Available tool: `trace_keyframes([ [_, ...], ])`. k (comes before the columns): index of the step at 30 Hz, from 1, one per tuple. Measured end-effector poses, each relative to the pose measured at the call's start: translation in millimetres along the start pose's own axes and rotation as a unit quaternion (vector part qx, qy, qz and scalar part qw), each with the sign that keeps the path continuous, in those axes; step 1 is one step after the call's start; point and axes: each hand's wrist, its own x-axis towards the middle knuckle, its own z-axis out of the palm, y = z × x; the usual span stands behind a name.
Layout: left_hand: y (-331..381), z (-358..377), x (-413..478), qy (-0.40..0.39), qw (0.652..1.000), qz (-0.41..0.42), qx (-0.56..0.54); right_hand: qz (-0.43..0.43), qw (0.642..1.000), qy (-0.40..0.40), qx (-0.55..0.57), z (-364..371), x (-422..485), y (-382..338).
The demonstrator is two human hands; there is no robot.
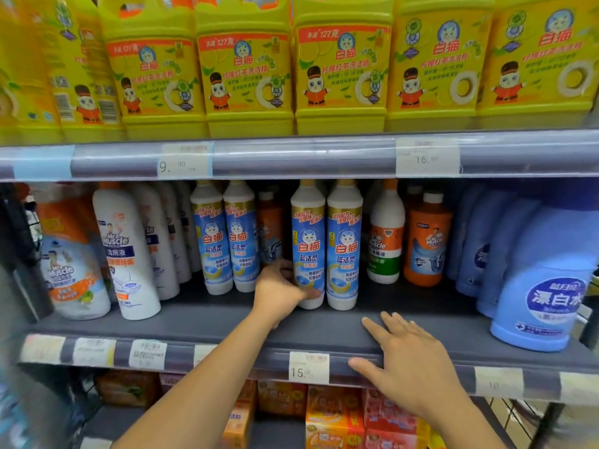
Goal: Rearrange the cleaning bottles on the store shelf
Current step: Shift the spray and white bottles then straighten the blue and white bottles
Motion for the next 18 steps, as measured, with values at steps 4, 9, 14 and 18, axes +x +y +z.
trace_keyframes([
  [4,-1.2,1.3,0.7,0.002,1.000,-0.005,0.001,0.000,1.000,0.002,0.001,-0.1,0.9,0.5],
  [9,-2.1,2.8,1.3,-0.007,1.000,-0.003,0.008,0.007,1.000,-0.008,0.001,-4.2,-2.4,-1.6],
  [14,2.6,3.0,-6.1,-0.018,1.000,0.005,0.025,0.024,0.999,-0.024,0.001,-9.8,-4.0,-5.2],
  [18,10.0,-15.2,-20.5,-0.041,0.999,0.010,0.013,0.044,0.997,-0.068,0.012,-24.2,-2.9,-12.6],
])
